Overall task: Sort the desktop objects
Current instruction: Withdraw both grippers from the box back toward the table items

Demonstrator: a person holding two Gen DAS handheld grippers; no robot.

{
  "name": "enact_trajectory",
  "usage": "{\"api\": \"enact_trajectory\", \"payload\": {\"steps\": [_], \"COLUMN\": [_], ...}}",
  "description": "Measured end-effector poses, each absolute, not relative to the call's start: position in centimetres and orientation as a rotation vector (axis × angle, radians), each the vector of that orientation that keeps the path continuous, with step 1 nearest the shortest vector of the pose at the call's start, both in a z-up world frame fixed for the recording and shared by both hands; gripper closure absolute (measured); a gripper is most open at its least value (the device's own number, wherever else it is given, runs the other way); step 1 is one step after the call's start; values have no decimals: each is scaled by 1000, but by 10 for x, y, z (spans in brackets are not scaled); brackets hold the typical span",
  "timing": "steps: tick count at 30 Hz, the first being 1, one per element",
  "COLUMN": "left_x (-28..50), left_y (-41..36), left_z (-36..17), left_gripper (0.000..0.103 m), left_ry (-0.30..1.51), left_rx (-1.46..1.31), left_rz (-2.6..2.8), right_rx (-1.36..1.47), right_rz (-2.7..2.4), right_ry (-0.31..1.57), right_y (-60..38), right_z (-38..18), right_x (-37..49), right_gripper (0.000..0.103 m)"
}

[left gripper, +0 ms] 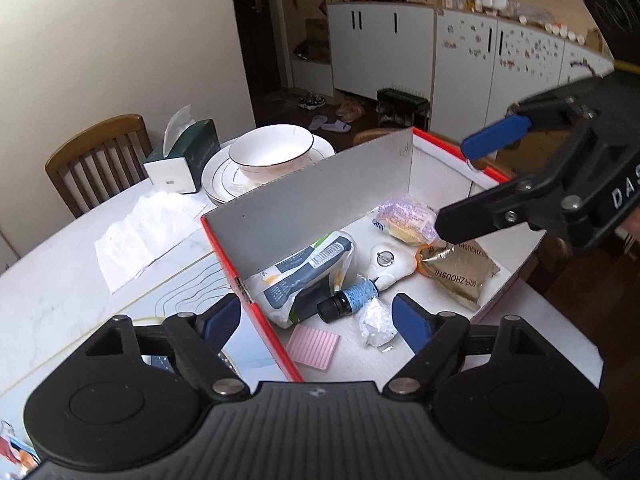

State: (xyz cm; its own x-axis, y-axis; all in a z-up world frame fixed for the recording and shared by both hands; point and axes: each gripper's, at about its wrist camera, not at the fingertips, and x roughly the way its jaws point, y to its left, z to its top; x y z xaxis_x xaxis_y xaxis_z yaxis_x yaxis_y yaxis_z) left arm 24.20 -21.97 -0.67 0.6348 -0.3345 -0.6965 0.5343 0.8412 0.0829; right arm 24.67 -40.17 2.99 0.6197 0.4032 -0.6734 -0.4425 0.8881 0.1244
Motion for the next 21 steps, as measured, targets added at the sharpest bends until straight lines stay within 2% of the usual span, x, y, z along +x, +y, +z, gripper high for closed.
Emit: {"api": "enact_trajectory", "payload": {"steps": [4,6,7,21], "left_x": [236,233,231,219], "left_y": [-209,-203,-200,-133], "left_z": [-2,0,1,13], "left_gripper": [15,4,2,1], "left_ry": [694,678,670,623], "left_rx": [263,247,239,158], "left_rz": [-505,-507,-510,-523], "right_rx": [-60,-54,-48,-5], "right_rz": [469,460,455,379], "right_ry": [750,752,753,749], "right_y": [-398,-395,-394,-345], "right_z": [31,30,30,36], "right_x": [240,237,236,224], "right_gripper": [0,0,0,0]}}
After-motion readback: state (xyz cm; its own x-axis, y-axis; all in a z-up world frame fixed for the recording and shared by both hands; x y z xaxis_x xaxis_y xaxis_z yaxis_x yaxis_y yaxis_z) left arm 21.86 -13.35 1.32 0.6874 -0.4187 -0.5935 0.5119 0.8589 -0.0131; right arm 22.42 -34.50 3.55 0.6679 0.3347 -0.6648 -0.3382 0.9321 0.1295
